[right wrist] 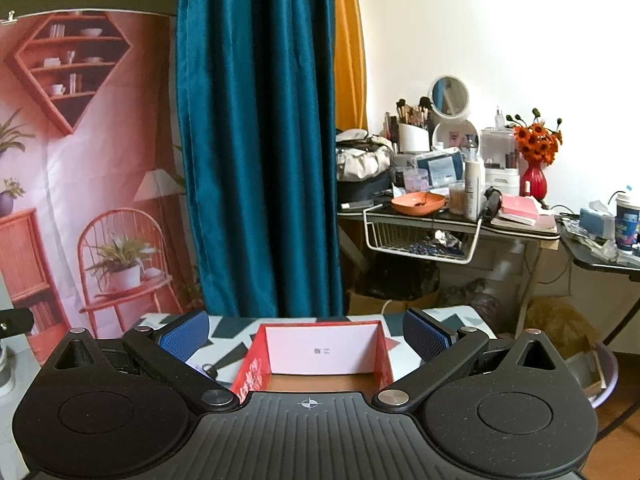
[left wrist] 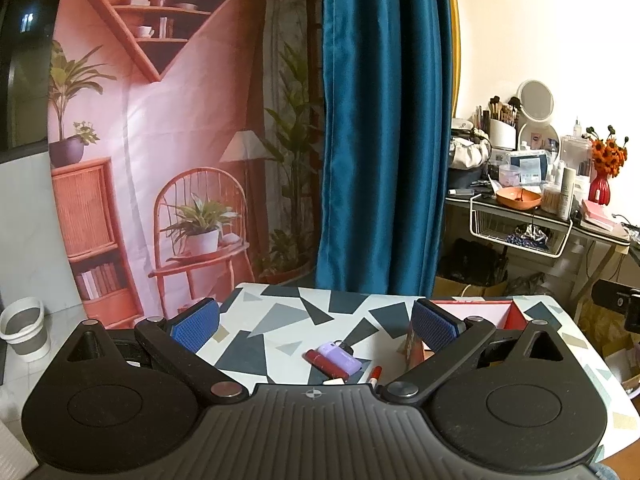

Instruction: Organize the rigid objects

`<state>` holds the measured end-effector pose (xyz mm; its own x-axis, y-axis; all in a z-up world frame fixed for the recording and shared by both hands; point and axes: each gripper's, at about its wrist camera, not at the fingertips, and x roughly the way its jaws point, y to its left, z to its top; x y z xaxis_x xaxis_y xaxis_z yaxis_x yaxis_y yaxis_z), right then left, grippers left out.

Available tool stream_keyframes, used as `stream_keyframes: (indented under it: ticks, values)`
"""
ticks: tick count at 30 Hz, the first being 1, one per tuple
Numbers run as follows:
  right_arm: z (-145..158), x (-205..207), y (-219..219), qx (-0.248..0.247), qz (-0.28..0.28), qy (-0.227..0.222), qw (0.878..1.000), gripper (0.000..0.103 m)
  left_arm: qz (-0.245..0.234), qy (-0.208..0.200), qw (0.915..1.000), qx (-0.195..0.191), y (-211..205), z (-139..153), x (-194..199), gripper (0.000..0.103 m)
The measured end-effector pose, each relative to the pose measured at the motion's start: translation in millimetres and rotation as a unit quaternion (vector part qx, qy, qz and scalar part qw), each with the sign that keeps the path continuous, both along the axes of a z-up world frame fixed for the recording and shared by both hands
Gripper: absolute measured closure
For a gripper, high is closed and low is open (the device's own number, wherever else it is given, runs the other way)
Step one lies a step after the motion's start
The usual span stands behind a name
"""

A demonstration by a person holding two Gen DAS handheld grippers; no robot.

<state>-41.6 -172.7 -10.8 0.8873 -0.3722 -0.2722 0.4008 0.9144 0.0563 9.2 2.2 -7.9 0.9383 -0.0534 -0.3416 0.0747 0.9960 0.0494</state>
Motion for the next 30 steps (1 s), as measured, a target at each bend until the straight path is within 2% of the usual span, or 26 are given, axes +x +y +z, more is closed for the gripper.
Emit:
stream_keyframes:
  ticks: [5,8,12,15,22,23,25,30]
  values:
    - [-10,14,-8,-0.006,0.009,0.008,1.0,0.0,0.001,-0.011,0.9998,0.019,-4,-9,14,0.0]
    - [-24,26,-22,-0.002,0.02,0.018,1.0,0.0,0.009,-0.002,0.9996,0.027,-6,-22,36,0.0]
    - [-45,45,-46,0.019,0.009,0.035,0.999,0.0,0.013,0.025,0.9996,0.01,-1,-39,67,0.001]
    - [-63,58,-64,0.038,-0.001,0.047,0.998,0.004,0.019,0.033,0.9993,0.003,5,-50,83,0.001]
    - [-114,85,-98,0.014,-0.039,0.085,0.996,0.023,0.017,0.058,0.998,-0.017,12,-79,104,0.001]
    - [-120,88,-104,0.02,-0.045,0.094,0.994,0.026,0.016,0.066,0.9976,-0.015,11,-84,107,0.001]
    - [-136,94,-117,0.04,-0.052,0.111,0.992,0.041,0.018,0.081,0.9965,-0.012,12,-94,115,0.001]
    - [-168,109,-136,0.073,-0.048,0.143,0.986,0.058,0.028,0.11,0.9932,-0.027,19,-113,133,0.006]
